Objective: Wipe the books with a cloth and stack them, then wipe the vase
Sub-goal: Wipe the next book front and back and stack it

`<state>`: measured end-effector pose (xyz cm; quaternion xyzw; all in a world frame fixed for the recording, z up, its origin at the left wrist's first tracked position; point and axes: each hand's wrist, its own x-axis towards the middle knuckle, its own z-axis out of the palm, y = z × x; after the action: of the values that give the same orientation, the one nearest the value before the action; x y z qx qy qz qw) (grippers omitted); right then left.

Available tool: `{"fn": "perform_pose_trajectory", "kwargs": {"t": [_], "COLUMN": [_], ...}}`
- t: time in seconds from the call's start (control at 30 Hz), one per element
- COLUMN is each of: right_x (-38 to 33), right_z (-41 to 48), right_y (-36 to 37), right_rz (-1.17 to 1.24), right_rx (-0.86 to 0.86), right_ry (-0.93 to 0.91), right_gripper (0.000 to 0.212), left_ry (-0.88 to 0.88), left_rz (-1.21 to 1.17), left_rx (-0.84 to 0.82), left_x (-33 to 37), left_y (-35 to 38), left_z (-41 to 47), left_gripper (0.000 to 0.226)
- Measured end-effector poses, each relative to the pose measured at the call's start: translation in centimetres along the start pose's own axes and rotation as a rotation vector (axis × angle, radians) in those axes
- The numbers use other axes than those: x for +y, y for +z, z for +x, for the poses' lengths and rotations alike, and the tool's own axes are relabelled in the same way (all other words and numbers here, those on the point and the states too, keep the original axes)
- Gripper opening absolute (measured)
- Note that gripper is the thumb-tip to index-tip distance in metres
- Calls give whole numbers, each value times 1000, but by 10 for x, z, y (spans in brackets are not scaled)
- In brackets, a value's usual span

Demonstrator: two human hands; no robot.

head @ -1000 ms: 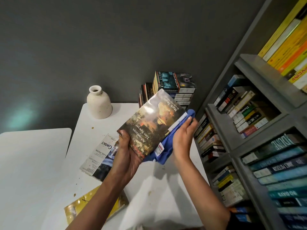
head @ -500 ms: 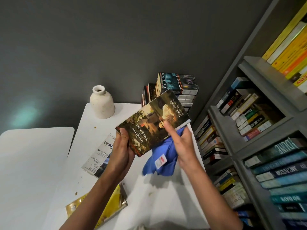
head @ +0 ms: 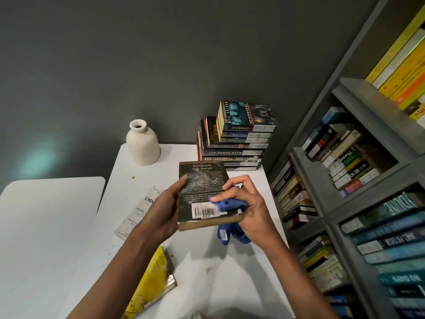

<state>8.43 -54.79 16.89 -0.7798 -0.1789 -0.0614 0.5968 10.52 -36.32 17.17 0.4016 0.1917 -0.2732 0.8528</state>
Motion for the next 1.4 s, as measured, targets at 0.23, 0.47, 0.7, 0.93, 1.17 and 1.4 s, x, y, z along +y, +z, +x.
{"fn": "perform_pose_trajectory", "kwargs": {"t": [0.23, 0.47, 0.7, 0.93, 1.17, 1.4], "right_x": [11, -10, -24, 12, -10, 15], "right_z": [-6, 8, -10, 14, -5, 21], "right_y": [-33, -34, 14, -2, 22, 1], "right_rz": [-239, -64, -660, -558, -565, -688], "right_rx": [61, 237, -251, 207, -148, 54], "right_ry": [131, 202, -151, 28, -139, 24], "right_gripper": [49, 25, 16, 8, 27, 21], "left_ry": [244, 335, 396, 515, 238, 119], "left_rz": [-9, 58, 228, 358, 158, 73], "left_rx": [79, 111, 69, 124, 189, 132], "left_x": [-7, -5, -12, -27, -25, -33], "left_y": [-10, -2, 11, 14, -4, -6], "left_z": [1, -3, -1, 1, 16, 21], "left_gripper": [50, 50, 57, 34, 51, 50]}}
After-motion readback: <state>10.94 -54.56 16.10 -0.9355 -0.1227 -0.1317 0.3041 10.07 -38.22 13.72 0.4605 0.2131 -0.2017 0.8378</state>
